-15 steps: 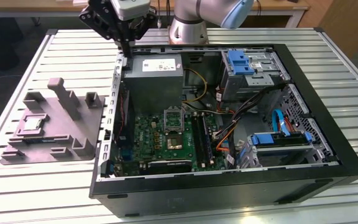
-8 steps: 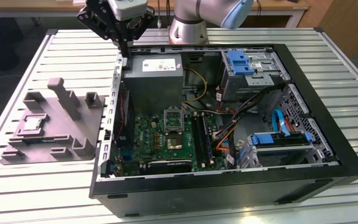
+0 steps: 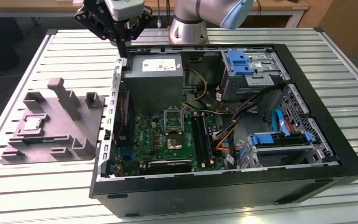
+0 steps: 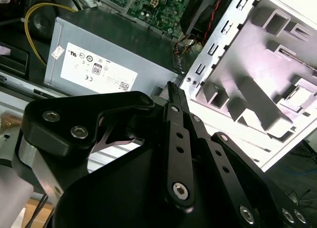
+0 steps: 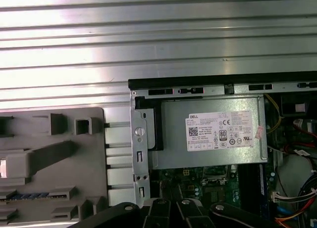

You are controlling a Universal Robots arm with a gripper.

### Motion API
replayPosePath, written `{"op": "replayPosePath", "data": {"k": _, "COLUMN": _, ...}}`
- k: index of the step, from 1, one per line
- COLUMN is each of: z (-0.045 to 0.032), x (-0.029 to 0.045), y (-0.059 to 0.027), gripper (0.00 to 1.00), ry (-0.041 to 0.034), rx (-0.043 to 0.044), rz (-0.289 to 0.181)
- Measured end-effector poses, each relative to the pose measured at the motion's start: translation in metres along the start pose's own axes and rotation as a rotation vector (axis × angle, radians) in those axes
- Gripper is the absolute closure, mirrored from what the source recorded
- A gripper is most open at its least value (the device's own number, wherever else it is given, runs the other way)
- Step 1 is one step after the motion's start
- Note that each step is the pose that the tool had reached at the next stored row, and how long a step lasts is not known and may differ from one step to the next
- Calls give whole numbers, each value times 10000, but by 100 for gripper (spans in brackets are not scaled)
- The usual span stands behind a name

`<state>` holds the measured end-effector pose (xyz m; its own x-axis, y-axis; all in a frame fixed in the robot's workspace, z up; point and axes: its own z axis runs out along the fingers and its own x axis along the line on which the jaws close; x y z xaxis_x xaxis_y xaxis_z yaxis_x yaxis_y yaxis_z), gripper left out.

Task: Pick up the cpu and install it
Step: 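Reach for the cpu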

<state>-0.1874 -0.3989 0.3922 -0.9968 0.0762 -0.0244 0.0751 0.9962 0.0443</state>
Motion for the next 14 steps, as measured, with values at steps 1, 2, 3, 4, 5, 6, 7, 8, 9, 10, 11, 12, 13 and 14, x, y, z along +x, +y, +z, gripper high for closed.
{"op": "replayPosePath", "data": {"k": 1, "z": 0, "x": 4, "y": 0, "gripper": 89, "ry": 0, "rx": 0, "rz": 0}}
{"op": "replayPosePath", "data": {"k": 2, "z": 0, "x": 7, "y": -1, "gripper": 89, "ry": 0, "rx": 0, "rz": 0}}
{"op": "replayPosePath", "data": {"k": 3, "z": 0, "x": 11, "y": -1, "gripper": 89, "ry": 0, "rx": 0, "rz": 0}}
{"op": "replayPosePath", "data": {"k": 4, "z": 0, "x": 15, "y": -1, "gripper": 89, "ry": 0, "rx": 0, "rz": 0}}
{"op": "replayPosePath", "data": {"k": 5, "z": 0, "x": 18, "y": -2, "gripper": 89, "ry": 0, "rx": -1, "rz": -1}}
{"op": "replayPosePath", "data": {"k": 6, "z": 0, "x": 22, "y": -2, "gripper": 89, "ry": 0, "rx": 0, "rz": 0}}
{"op": "replayPosePath", "data": {"k": 7, "z": 0, "x": 26, "y": -2, "gripper": 89, "ry": 0, "rx": 0, "rz": 0}}
{"op": "replayPosePath", "data": {"k": 8, "z": 0, "x": 30, "y": -2, "gripper": 89, "ry": 0, "rx": 0, "rz": 1}}
{"op": "replayPosePath", "data": {"k": 9, "z": 0, "x": 33, "y": -3, "gripper": 89, "ry": 0, "rx": 0, "rz": 0}}
{"op": "replayPosePath", "data": {"k": 10, "z": 0, "x": 37, "y": -3, "gripper": 89, "ry": 0, "rx": -1, "rz": 0}}
{"op": "replayPosePath", "data": {"k": 11, "z": 1, "x": 41, "y": -3, "gripper": 89, "ry": -1, "rx": -1, "rz": -1}}
{"op": "replayPosePath", "data": {"k": 12, "z": 0, "x": 45, "y": -4, "gripper": 89, "ry": 0, "rx": -1, "rz": 0}}
{"op": "replayPosePath", "data": {"k": 13, "z": 0, "x": 50, "y": -4, "gripper": 89, "ry": 0, "rx": 0, "rz": 0}}
{"op": "replayPosePath", "data": {"k": 14, "z": 0, "x": 54, "y": -4, "gripper": 89, "ry": 0, "rx": 0, "rz": 0}}
